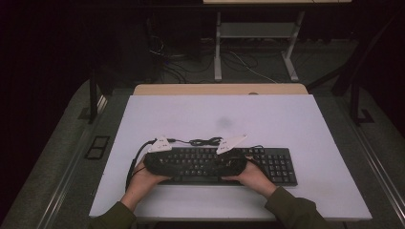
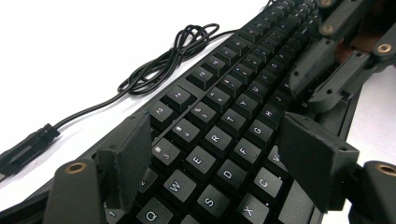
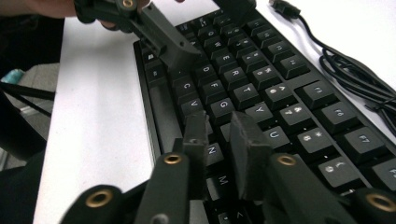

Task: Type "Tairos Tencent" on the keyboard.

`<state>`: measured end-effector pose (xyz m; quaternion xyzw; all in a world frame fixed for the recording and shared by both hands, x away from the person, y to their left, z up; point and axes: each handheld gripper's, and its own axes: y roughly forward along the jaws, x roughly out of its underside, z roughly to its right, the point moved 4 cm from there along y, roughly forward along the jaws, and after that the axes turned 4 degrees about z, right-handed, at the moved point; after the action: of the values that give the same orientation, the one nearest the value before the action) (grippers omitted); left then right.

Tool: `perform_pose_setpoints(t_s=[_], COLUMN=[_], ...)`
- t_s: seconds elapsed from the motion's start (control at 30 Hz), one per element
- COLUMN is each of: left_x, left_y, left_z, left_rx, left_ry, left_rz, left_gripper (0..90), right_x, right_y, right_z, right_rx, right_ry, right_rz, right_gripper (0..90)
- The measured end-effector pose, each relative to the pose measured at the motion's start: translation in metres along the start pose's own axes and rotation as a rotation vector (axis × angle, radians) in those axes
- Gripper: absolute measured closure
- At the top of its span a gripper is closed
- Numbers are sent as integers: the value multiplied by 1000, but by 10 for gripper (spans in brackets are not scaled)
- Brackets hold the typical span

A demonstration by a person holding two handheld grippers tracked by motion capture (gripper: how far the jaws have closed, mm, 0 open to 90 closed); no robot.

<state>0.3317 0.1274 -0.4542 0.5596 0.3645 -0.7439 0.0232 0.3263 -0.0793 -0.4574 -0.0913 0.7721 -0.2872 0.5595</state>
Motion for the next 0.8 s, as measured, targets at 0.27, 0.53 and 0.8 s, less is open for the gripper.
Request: perform_pose_setpoints(t_s=[0.27, 0.53, 0.8], left_x=[0, 0, -1], left_y=[0, -1, -5], left_z=[0, 4, 6], left_rx=[-3, 5, 9], left_ry=[-6, -11, -14], left_rz=[0, 0, 3], left_gripper=[265, 300, 386], right_x=[1, 2, 4], right_y=[-8, -18, -26], right_z=[6, 14, 23], right_rx=[18, 52, 87], right_ry=[14, 23, 28], right_rz=[22, 46, 58], right_gripper=[587, 421, 363])
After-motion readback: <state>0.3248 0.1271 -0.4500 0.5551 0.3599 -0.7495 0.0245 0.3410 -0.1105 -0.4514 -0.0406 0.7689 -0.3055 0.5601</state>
